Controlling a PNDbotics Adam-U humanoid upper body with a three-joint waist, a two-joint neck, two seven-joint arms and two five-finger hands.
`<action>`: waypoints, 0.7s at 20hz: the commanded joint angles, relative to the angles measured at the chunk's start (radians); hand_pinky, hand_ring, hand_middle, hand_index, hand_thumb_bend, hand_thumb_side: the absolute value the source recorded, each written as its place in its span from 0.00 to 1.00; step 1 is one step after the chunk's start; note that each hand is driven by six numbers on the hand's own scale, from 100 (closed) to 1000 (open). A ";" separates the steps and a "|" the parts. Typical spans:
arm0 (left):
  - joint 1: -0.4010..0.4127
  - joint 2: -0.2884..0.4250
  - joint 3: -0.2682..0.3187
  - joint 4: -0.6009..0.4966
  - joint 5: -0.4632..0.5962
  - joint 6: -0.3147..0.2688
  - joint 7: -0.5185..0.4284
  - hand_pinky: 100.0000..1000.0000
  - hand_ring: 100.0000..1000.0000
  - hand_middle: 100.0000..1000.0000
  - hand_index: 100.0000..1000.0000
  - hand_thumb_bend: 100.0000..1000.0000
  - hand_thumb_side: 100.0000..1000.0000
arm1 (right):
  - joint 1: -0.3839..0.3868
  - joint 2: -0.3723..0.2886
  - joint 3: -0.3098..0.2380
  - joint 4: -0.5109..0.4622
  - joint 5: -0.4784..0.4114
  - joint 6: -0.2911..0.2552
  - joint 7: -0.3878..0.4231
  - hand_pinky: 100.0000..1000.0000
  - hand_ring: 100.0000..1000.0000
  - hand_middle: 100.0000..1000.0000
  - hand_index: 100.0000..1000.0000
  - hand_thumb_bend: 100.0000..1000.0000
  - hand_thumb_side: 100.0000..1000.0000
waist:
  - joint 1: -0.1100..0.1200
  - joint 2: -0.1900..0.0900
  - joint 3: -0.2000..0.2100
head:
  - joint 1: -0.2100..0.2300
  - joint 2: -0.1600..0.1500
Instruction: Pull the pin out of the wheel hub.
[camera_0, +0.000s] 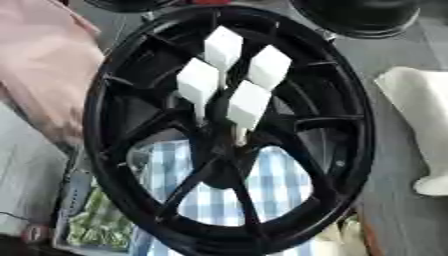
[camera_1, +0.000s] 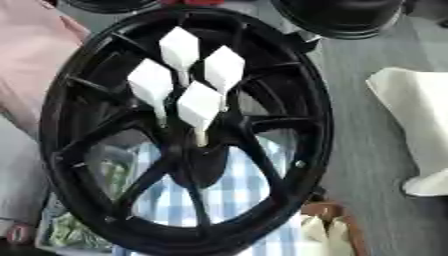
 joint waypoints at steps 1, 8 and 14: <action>-0.010 0.043 0.011 -0.016 0.000 0.000 0.006 0.73 0.76 0.76 0.84 0.50 0.65 | -0.018 -0.041 -0.010 -0.004 0.009 0.000 0.006 0.82 0.81 0.76 0.81 0.00 0.66 | 0.005 -0.027 0.000 | 0.003 -0.004; -0.011 0.045 0.008 -0.021 0.001 0.001 0.004 0.74 0.77 0.76 0.85 0.47 0.66 | -0.020 -0.042 -0.007 -0.002 0.010 0.000 0.013 0.82 0.81 0.76 0.81 0.00 0.66 | 0.004 -0.028 0.000 | 0.008 -0.005; -0.011 0.053 0.006 -0.024 0.001 0.000 -0.001 0.73 0.77 0.76 0.85 0.48 0.65 | -0.065 -0.063 0.022 -0.005 0.048 -0.004 0.090 0.83 0.82 0.77 0.81 0.00 0.55 | 0.000 -0.032 0.000 | 0.006 -0.001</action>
